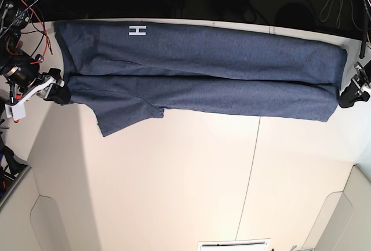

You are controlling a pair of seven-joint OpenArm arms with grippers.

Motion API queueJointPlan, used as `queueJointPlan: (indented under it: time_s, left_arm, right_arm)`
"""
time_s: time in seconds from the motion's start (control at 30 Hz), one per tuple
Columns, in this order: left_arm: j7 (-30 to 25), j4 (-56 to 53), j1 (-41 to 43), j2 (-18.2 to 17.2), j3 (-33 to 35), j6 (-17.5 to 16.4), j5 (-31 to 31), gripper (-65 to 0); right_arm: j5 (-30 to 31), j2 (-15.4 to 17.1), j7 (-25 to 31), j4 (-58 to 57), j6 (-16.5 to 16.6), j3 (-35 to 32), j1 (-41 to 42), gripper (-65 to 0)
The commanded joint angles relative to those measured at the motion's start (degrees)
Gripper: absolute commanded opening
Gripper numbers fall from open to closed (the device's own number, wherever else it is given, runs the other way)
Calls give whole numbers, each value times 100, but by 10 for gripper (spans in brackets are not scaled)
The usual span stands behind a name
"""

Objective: Layout the t-shirt on the table in an organized manner, then fold the t-shirt properly
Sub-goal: 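Grasp the folded shirt end with the right gripper and tuck it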

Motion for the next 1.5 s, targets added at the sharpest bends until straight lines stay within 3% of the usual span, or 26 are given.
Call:
queueJointPlan:
  time_s: [0.0,0.17,0.27,0.37,0.43,0.63,0.77,0.8,0.9,0.93,1.17,1.33,1.47]
  left_arm:
    - [-85,101,-48,-146,-37,-71,-240,-435]
    - [-153,101,-48,-144,-37,-71,-643,-435]
    - [-321,101,-48,-142,-37,-71,-647,-435]
    - [-448,101,-48,-144,-37,-71,-645,-435]
    - [-446,101,-50,-142,-37,-71,-638,-435]
    - [-446,101,-50,-142,-37,-71,-625,-435]
    - [-446,101,-48,-142,-37,-71,-627,-435]
    - [-446,101,-48,-142,-37,-71,-627,-435]
    - [-446,101,-48,-142,-37,-71,-625,-435]
    - [-444,101,-48,-142,-37,-71,-625,-435]
    - [-444,101,-48,-142,-37,-71,-599,-435]
    - [-444,101,-48,-142,-37,-71,-603,-435]
    - [-444,101,-48,-140,-37,-71,-605,-435]
  right_arm:
    - [149,94,195,199,31,35,138,-397]
    - [50,83,511,291,59,20,621,-398]
    - [-597,76,636,-46,63,-201,1032,-397]
    - [-979,81,964,-870,4,-595,1368,-386]
    - [-992,79,1156,-1587,2,-892,1580,-354]
    - [-992,17,1709,-3803,2,-1781,2262,-350]
    - [-990,-208,1755,-4315,35,-2006,2444,-352]
    - [-973,-275,1751,-4310,42,-2013,2444,-375]
    - [-944,-404,1631,-4229,114,-2013,2444,-617]
    - [-892,-433,1506,-4157,114,-2013,2444,-650]
    - [-544,-452,555,-2614,114,-2013,2288,-650]
    - [-400,-466,-15,-1036,111,-2013,1753,-650]
    - [94,-466,-466,-267,111,-2026,1121,-650]
